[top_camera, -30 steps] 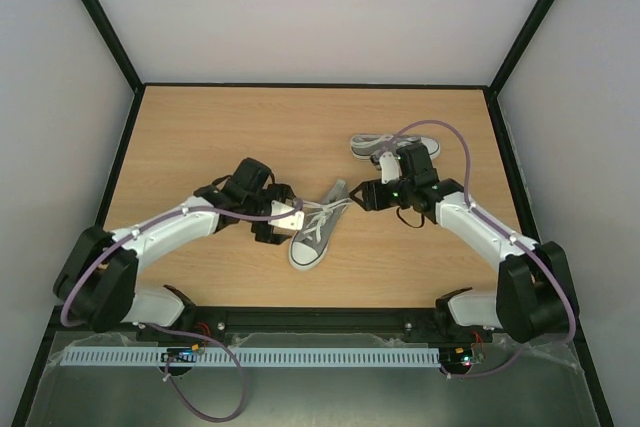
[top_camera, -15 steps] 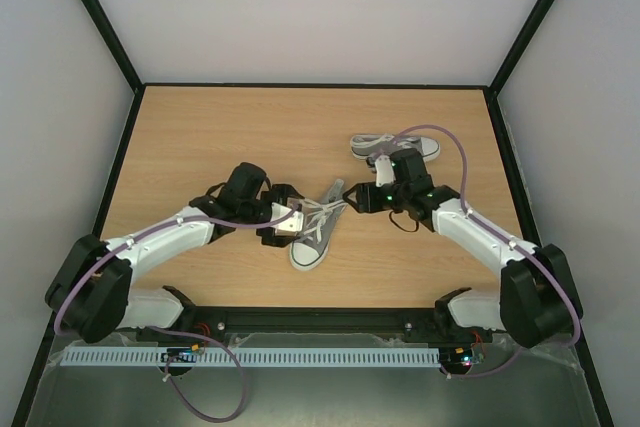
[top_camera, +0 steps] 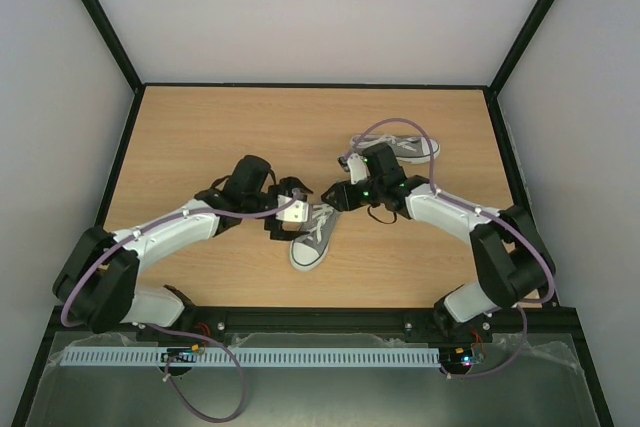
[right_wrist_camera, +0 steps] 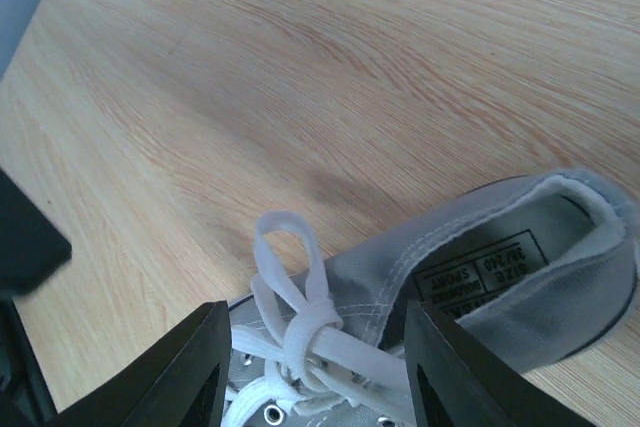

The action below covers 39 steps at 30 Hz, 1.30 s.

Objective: Tie the shoes
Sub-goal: Tie the shoelace on the shoe, then move the shoe to the center of the board.

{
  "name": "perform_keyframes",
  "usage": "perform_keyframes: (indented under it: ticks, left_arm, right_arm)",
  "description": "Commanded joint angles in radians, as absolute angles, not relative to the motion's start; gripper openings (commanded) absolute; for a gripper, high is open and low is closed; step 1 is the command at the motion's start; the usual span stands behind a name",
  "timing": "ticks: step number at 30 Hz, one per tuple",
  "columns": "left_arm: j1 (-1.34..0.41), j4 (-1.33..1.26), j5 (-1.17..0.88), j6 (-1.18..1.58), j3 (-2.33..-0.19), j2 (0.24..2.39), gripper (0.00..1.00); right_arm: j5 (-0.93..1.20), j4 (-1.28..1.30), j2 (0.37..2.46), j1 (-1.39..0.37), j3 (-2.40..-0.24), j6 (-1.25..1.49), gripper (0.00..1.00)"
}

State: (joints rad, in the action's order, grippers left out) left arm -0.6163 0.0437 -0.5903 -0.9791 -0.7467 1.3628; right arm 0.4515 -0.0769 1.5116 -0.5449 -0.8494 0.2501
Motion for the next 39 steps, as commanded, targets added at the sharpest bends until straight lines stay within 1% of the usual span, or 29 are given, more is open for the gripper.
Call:
perform_keyframes:
  ticks: [1, 3, 6, 7, 9, 10, 12, 14, 19, 23, 27, 31, 36, 39]
  left_arm:
    - [-0.581, 0.104, -0.572, -0.921, -0.781, 1.336, 0.99]
    - [-0.578, 0.136, -0.513, -0.927, -0.753, 1.315, 0.92]
    - [-0.576, 0.147, -0.435, -0.934, -0.684, 1.281, 0.74]
    - [-0.575, 0.148, -0.422, -0.945, -0.659, 1.269, 0.68]
    - [-0.578, 0.142, -0.410, -0.980, -0.604, 1.243, 0.60]
    - [-0.580, 0.131, -0.404, -0.988, -0.578, 1.232, 0.58]
    - [-0.589, 0.096, -0.383, -1.005, -0.523, 1.220, 0.57]
    - [-0.594, 0.046, -0.363, -1.031, -0.478, 1.206, 0.57]
    - [-0.608, -0.027, -0.363, -1.080, -0.398, 1.177, 0.55]
    - [-0.625, -0.049, -0.373, -1.080, -0.359, 1.141, 0.56]
    - [-0.624, -0.099, -0.372, -1.000, -0.329, 1.102, 0.57]
    - [-0.615, -0.106, -0.371, -0.980, -0.293, 1.063, 0.57]
    - [-0.544, -0.137, -0.358, -0.915, -0.277, 1.016, 0.57]
    - [-0.472, -0.114, -0.370, -0.882, -0.302, 0.978, 0.57]
  right_arm:
    - [0.364, 0.005, 1.441, -0.554, -0.894, 0.253, 0.49]
    - [0.283, 0.063, 1.379, -0.554, -0.890, 0.277, 0.49]
    - [0.167, 0.165, 1.289, -0.554, -0.856, 0.326, 0.49]
    - [0.140, 0.194, 1.264, -0.554, -0.838, 0.353, 0.47]
    - [0.101, 0.226, 1.231, -0.556, -0.769, 0.419, 0.43]
    - [0.089, 0.229, 1.222, -0.563, -0.735, 0.454, 0.40]
    - [0.092, 0.207, 1.229, -0.589, -0.661, 0.517, 0.37]
    - [0.100, 0.149, 1.257, -0.631, -0.614, 0.580, 0.36]
    - [0.173, -0.066, 1.404, -0.658, -0.577, 0.630, 0.34]
    - [0.195, -0.137, 1.526, -0.658, -0.648, 0.620, 0.34]
    - [0.197, -0.169, 1.620, -0.658, -0.736, 0.587, 0.34]
    - [0.237, -0.205, 1.709, -0.658, -0.818, 0.587, 0.34]
    - [0.292, -0.263, 1.811, -0.658, -0.901, 0.629, 0.34]
    - [0.273, -0.213, 1.823, -0.658, -0.943, 0.614, 0.34]
